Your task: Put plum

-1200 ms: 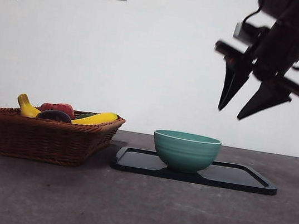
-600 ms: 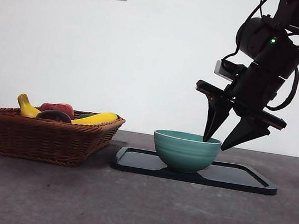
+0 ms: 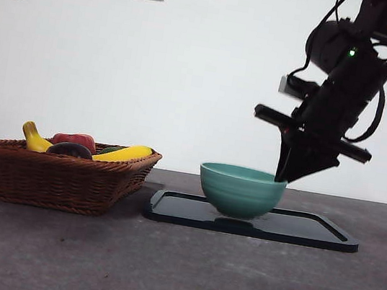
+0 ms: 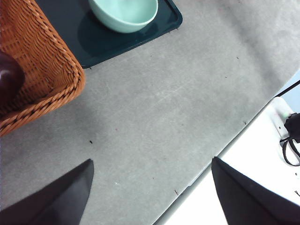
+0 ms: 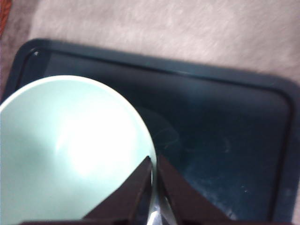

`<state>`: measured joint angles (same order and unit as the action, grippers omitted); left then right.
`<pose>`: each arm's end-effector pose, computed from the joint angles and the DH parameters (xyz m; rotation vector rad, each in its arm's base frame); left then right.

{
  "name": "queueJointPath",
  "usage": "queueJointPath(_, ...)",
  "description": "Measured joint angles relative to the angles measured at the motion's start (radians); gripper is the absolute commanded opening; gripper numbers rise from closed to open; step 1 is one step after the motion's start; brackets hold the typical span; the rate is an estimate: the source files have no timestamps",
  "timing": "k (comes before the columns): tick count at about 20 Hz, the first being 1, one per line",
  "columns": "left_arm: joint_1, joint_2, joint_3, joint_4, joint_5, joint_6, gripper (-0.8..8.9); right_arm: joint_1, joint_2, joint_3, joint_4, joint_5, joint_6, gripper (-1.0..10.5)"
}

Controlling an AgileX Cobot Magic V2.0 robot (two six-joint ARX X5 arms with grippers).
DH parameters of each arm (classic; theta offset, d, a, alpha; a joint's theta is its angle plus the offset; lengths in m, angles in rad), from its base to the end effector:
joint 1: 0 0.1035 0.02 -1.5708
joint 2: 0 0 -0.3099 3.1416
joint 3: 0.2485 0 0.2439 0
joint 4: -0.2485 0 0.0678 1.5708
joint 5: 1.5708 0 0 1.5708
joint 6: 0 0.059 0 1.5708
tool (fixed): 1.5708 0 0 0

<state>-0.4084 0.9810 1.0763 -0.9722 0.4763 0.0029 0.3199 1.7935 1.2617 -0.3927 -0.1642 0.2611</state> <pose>0.1307 -0.0860 0.3508 -0.0282 0.9028 -0.8271 0.3753 0.1345 0.2370 0.1649 0.9817 0.3243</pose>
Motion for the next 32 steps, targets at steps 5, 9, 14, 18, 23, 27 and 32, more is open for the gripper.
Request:
queueJointPath(5,0.0,0.0,0.0,0.0,0.0,0.0,4.04,0.0,-0.194,0.002,-0.068,0.0,-0.003,0.1)
queueJointPath(9,0.0,0.0,0.0,-0.005,0.0,0.0,4.04,0.003,-0.344,0.002,-0.211,0.0,-0.025,0.1)
queueJointPath(14,0.0,0.0,0.0,-0.005,0.0,0.0,4.04,0.052,-0.549,0.002,-0.412,0.003,-0.071,0.1)
queueJointPath(18,0.0,0.0,0.0,-0.005,0.0,0.0,4.04,0.113,-0.668,-0.05,-0.437,0.008,-0.078,0.1)
queueJointPath(23,0.0,0.0,0.0,-0.005,0.0,0.0,4.04,0.165,-0.724,-0.24,-0.373,0.008,-0.077,0.1)
queueJointPath(27,0.0,0.0,0.0,-0.005,0.0,0.0,4.04,0.2,-0.724,-0.392,-0.249,0.008,-0.068,0.1)
queueJointPath(32,0.0,0.0,0.0,-0.004,0.0,0.0,4.04,0.213,-0.698,-0.523,-0.131,0.008,-0.015,0.1)
